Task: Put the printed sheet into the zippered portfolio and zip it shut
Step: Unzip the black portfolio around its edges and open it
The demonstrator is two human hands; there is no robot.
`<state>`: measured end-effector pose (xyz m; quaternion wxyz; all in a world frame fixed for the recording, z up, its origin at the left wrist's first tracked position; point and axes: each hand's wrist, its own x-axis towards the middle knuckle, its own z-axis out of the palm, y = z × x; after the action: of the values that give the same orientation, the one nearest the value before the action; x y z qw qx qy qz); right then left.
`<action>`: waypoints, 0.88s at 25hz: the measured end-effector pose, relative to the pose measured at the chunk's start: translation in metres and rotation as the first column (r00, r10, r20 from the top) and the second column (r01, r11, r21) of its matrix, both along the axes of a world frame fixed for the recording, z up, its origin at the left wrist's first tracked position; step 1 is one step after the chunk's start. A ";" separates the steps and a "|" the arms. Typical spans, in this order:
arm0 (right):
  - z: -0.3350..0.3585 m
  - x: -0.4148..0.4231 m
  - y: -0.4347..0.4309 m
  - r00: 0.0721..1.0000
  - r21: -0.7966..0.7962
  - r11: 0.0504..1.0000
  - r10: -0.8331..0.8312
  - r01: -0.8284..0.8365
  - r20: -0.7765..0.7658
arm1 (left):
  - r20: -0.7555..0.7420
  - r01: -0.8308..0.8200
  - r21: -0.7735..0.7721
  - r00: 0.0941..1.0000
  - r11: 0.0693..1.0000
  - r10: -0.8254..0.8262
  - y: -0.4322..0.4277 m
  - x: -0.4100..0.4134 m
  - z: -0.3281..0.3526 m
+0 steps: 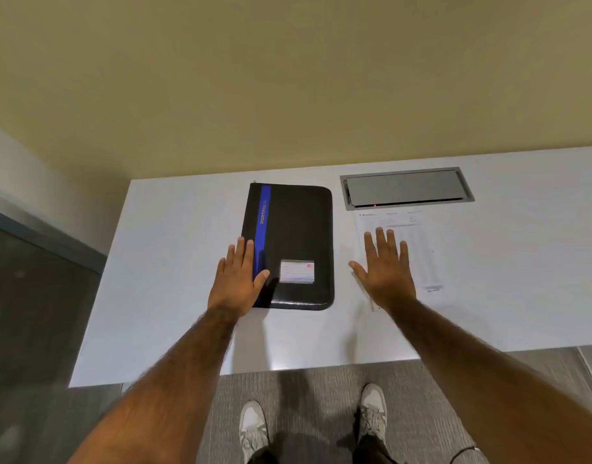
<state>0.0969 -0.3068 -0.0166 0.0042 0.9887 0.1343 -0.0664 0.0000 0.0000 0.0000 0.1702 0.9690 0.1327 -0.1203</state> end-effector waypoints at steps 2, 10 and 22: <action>-0.008 -0.005 0.005 0.998 -0.031 0.999 0.029 -0.031 -0.047 | -0.225 0.019 -0.055 0.974 0.998 -0.031 0.003 -0.005 -0.014; -0.034 -0.022 0.029 0.925 -0.062 0.982 0.149 -0.181 -0.349 | -0.398 0.028 -0.133 0.914 0.991 -0.079 0.019 -0.019 -0.034; -0.038 -0.046 0.069 0.881 0.051 0.999 0.011 0.015 -0.472 | -0.326 0.126 -0.161 0.929 0.979 -0.173 0.033 -0.022 -0.040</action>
<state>0.0510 -0.2379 -0.0548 -0.0549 0.9426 0.1321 -0.3017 -0.0221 0.0326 -0.0404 0.2016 0.9272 0.0770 -0.3063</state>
